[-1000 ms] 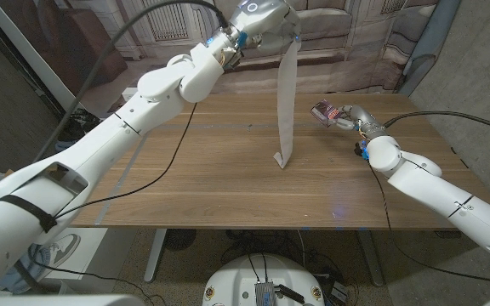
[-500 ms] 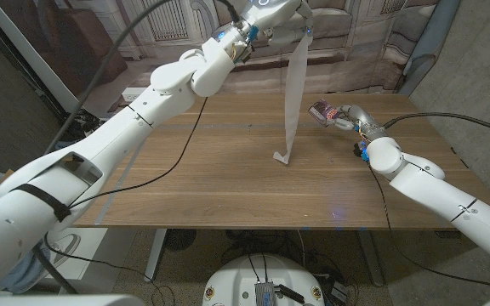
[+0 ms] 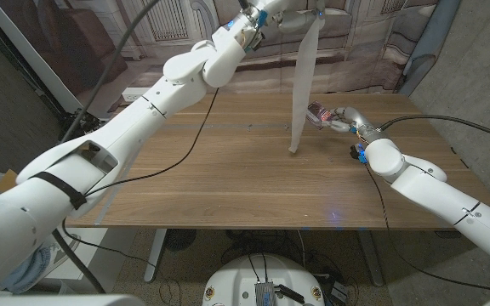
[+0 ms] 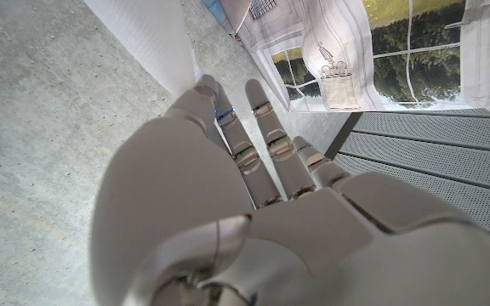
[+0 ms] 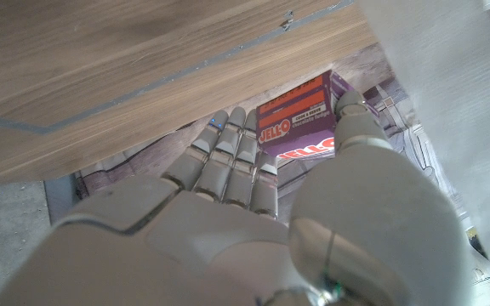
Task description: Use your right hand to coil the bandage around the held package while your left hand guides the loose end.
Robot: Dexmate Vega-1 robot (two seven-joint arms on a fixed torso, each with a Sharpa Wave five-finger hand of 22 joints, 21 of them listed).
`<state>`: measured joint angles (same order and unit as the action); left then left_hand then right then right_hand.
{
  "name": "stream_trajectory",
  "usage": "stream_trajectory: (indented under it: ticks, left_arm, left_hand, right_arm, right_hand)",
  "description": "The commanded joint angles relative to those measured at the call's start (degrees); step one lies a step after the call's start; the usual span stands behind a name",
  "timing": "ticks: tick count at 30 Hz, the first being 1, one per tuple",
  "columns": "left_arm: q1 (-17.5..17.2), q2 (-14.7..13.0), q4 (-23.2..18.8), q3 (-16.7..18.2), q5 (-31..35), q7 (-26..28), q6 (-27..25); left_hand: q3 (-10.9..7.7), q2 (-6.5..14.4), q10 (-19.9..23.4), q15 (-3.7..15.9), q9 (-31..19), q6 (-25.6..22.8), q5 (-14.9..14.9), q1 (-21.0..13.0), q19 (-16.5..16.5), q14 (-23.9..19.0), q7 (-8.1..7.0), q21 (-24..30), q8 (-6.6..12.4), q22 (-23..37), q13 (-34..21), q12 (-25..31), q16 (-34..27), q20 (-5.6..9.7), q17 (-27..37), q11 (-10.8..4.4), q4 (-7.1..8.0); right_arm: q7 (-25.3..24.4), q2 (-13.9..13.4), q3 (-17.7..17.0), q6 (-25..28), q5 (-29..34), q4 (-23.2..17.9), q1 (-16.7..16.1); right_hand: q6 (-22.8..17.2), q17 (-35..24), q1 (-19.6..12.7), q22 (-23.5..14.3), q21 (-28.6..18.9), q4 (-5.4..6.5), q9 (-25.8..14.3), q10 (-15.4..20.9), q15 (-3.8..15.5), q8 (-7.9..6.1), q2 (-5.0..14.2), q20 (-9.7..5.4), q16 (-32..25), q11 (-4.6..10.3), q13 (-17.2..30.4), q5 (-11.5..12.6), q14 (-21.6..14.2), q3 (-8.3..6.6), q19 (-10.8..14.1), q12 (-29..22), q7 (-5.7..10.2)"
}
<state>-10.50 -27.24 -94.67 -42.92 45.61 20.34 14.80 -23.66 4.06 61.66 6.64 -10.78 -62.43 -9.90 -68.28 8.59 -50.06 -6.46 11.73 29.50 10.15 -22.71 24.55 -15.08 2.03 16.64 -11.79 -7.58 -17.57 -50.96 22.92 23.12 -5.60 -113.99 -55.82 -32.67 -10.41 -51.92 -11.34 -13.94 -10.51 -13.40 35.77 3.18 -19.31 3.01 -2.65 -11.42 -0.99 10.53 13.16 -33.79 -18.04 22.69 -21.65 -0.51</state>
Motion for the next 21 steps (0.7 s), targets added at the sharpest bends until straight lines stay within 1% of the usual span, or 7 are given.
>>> stream_trajectory:
  ticks: [1,8,13,21]
  left_arm:
    - [2.47,2.97,3.26,-1.25,-1.71,1.93,-0.75]
    - [3.39,3.68,3.93,-1.55,-1.69,2.39,-1.98]
    - [4.44,4.75,5.58,-2.17,-1.79,2.50,-2.97]
    - [5.65,5.87,7.02,-3.54,-1.53,2.76,-3.47]
  left_hand:
    - [-0.58,-0.30,0.17,5.91,-0.18,0.08,-0.39,-0.06,0.26,-0.36,-0.01,-0.21,0.33,0.08,-11.14,-0.01,0.29,1.83,0.28,-0.24,-0.03]
    - [-0.68,-0.36,0.14,5.91,-0.18,0.00,-0.40,0.00,0.28,-0.27,-0.25,-0.21,0.40,0.08,-11.32,-0.07,0.39,1.82,0.31,-0.23,0.01]
    - [-0.76,-0.40,0.12,5.95,-0.17,0.00,-0.41,0.00,0.31,-0.24,-0.25,-0.21,0.42,0.08,-11.45,-0.12,0.44,1.84,0.34,-0.23,0.01]
    - [-0.83,-0.47,0.12,5.93,-0.17,-0.10,-0.41,0.04,0.30,-0.20,-0.25,-0.22,0.49,0.08,-11.61,-0.17,0.50,1.81,0.39,-0.23,0.03]
  right_arm:
    - [0.63,-0.75,-0.21,0.76,-0.25,-1.18,-0.59]
    - [0.76,-0.83,-0.40,0.71,-0.68,-1.30,-0.97]
    - [0.69,-0.99,-0.53,-0.06,-0.81,-1.47,-1.59]
    - [0.35,-1.12,-0.87,-0.78,-0.94,-2.11,-2.54]
  right_hand:
    - [-10.76,0.04,-3.53,-0.09,-0.28,2.29,-0.08,11.52,5.07,-0.23,3.87,-2.93,0.02,10.68,0.30,0.41,-0.32,-2.72,0.57,-0.19,10.44]
    - [-11.09,0.05,-3.49,-0.10,-0.26,2.29,-0.02,11.77,5.09,-0.23,3.82,-2.91,0.01,10.71,0.30,0.43,-0.61,-2.77,0.56,-0.16,10.41]
    - [-11.28,0.05,-3.47,-0.10,-0.27,2.30,0.01,11.95,5.10,-0.21,3.81,-2.89,0.03,10.65,0.29,0.45,-0.74,-2.82,0.62,-0.14,10.40]
    - [-11.68,0.05,-3.39,-0.11,-0.32,2.34,0.05,12.17,5.08,-0.25,3.81,-2.92,0.05,10.63,0.28,0.47,-0.92,-2.86,0.76,-0.11,10.47]
